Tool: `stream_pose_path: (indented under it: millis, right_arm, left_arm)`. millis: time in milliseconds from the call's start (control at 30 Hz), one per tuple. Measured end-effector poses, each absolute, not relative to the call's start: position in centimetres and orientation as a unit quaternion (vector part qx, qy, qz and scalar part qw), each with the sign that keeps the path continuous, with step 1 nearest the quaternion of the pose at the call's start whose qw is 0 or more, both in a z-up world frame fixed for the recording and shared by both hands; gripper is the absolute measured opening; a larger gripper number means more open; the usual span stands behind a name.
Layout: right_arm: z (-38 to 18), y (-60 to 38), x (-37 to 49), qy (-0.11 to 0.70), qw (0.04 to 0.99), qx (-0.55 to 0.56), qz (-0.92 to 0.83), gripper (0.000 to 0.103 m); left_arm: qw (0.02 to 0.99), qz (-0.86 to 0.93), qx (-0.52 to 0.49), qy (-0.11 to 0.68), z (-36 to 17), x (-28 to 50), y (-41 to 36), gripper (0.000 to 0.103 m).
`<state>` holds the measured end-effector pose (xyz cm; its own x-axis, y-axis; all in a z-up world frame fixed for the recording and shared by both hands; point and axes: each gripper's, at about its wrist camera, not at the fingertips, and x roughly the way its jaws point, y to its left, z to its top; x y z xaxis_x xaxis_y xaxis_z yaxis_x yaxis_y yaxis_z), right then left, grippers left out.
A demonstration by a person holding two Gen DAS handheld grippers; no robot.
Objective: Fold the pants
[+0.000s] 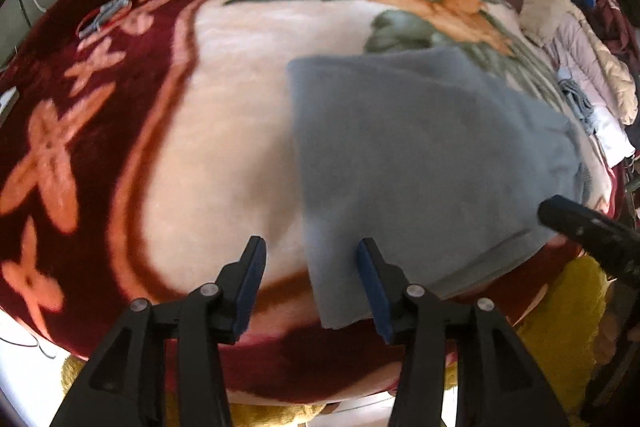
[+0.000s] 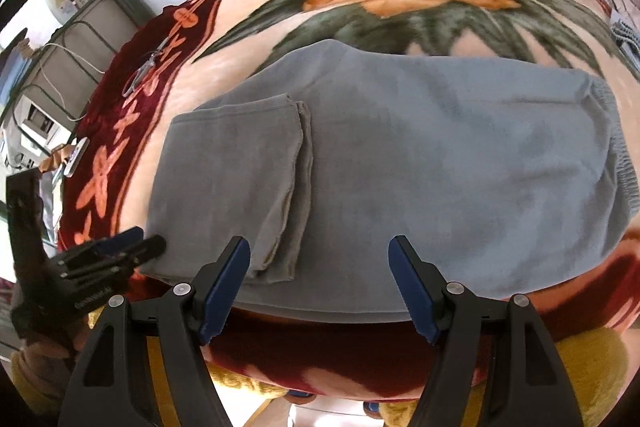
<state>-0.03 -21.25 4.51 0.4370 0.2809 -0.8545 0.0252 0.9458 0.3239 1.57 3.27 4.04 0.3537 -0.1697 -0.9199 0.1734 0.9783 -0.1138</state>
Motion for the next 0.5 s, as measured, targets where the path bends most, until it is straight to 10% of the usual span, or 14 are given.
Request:
stream_pose_path:
  millis: [500]
  right_arm:
    - [1.3,-18.7,4.5,0.567,0.814,0.101,0.072,0.067]
  left_arm:
    - [0.823,-0.105,-0.012,0.558,3.1,1.5,3.9,0.058]
